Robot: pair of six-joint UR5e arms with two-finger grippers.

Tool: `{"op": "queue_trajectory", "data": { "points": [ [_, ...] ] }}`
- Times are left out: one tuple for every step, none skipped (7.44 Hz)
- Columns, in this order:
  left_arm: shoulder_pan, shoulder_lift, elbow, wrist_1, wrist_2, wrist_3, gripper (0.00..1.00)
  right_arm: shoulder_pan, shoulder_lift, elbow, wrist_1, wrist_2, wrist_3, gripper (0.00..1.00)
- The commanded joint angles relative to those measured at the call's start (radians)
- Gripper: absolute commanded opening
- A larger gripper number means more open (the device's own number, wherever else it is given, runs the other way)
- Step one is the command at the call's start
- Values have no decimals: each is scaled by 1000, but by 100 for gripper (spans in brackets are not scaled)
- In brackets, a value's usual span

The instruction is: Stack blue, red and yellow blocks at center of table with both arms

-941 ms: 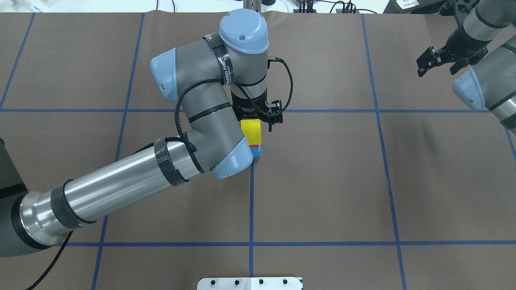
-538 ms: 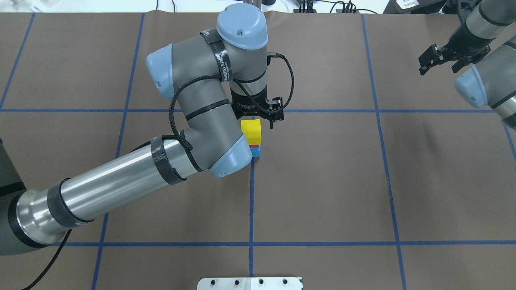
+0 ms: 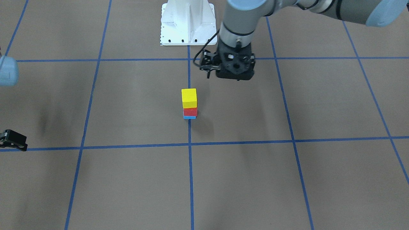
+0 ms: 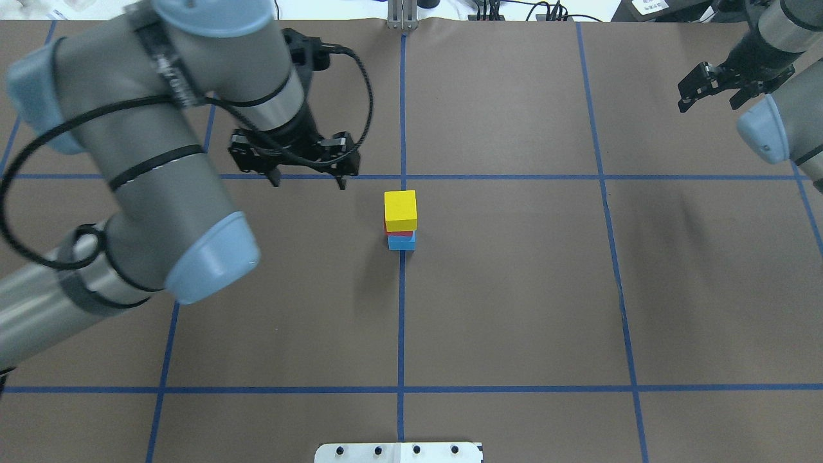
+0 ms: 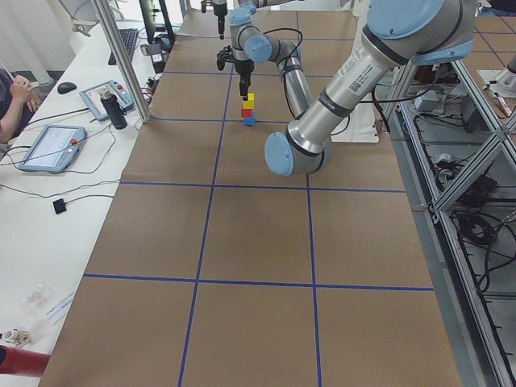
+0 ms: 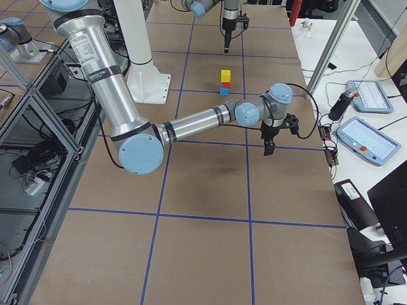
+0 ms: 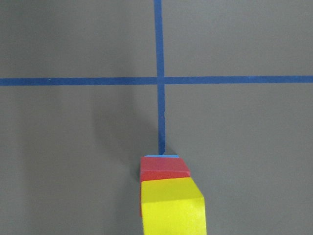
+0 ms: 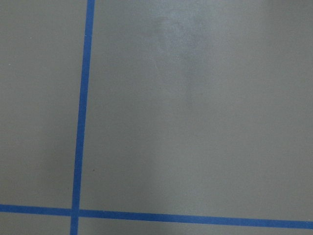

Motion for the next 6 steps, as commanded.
{"op": "queue_trajectory", "data": {
  "points": [
    [-134,415,-230,-31,8,297,100,12,-31,0,8,-10,-43,99],
    [-262,539,-193,-150,12,403,100,17,-29,-7,8,-18,-38,99],
    [-388,617,-116,-243,1,585,100,38,-29,-6,9,-63,-38,99],
    [-493,630,-38,-254,-1,802,100,40,-108,17,23,-140,-43,99],
    [-585,639,46,-257,-30,909,100,55,-148,16,128,-150,-68,99],
    [-677,633,123,-260,-65,977,100,122,-175,15,136,-95,-98,99]
  ]
}}
